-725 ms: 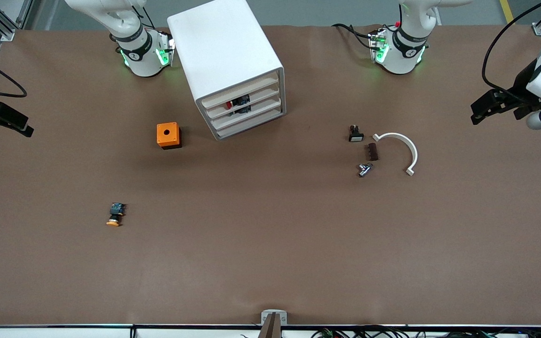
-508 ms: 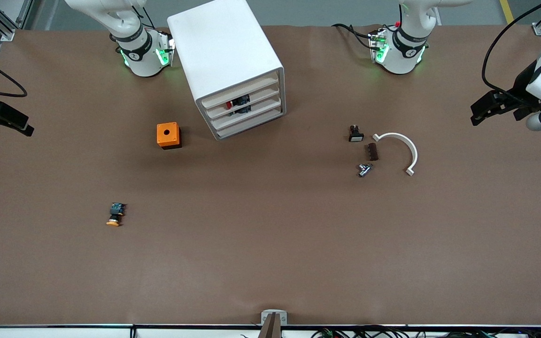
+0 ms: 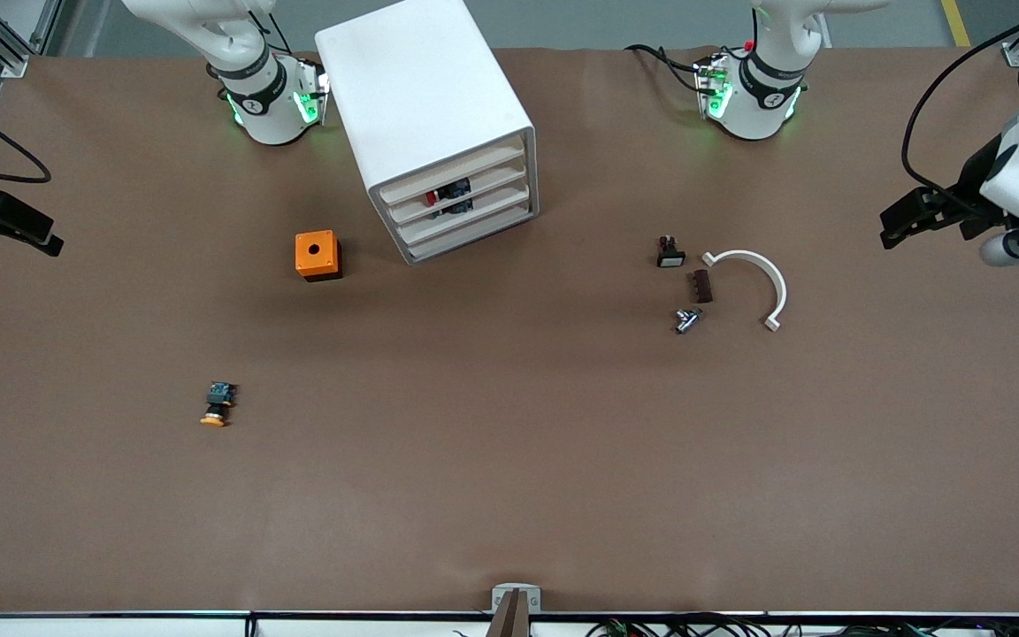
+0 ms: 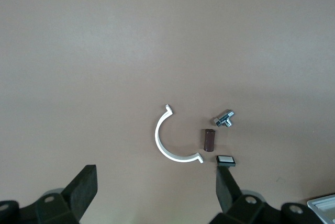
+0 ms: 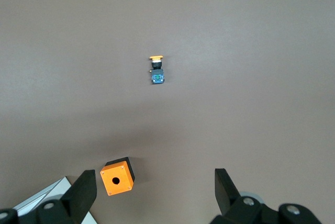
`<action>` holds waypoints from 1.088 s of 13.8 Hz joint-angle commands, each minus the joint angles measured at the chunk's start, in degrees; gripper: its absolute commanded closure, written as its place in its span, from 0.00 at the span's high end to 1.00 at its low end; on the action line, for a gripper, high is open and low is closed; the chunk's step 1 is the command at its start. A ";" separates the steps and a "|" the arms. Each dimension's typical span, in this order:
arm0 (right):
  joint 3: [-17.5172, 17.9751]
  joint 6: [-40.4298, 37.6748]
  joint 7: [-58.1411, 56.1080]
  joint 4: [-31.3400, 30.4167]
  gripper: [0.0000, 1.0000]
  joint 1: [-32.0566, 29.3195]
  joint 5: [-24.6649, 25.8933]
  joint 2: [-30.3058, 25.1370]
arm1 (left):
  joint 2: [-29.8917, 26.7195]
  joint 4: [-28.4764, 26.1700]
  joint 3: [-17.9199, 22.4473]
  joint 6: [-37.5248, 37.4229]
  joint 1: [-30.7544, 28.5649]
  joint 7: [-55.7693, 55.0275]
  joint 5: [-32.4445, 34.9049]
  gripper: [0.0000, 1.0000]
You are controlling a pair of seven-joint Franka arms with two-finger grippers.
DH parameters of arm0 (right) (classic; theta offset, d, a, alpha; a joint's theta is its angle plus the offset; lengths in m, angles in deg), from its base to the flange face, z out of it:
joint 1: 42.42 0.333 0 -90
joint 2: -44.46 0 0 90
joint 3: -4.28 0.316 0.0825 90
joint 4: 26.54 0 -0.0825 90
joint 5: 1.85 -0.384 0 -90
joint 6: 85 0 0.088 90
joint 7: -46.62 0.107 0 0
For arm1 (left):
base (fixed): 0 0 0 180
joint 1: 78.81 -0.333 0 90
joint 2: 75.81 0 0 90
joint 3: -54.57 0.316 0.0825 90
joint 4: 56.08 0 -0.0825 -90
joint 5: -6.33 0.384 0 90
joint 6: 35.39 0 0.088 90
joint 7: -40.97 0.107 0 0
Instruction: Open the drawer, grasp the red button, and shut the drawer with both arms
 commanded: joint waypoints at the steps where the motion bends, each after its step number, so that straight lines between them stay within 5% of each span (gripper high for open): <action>1: 0.46 -0.74 0.44 -0.76 1.00 -0.39 0.85 -1.29 | 3.59 2.23 -0.29 -0.45 0.65 -0.15 0.10 1.00; 5: 0.46 -0.83 0.53 -0.76 1.00 -0.39 0.85 -1.20 | 8.60 2.58 -1.52 3.75 1.88 -2.69 -0.60 1.00; 15: 0.54 -1.35 0.79 -0.67 1.00 -0.39 0.76 -1.29 | 23.89 5.92 -1.70 8.43 13.99 -38.18 -7.81 1.00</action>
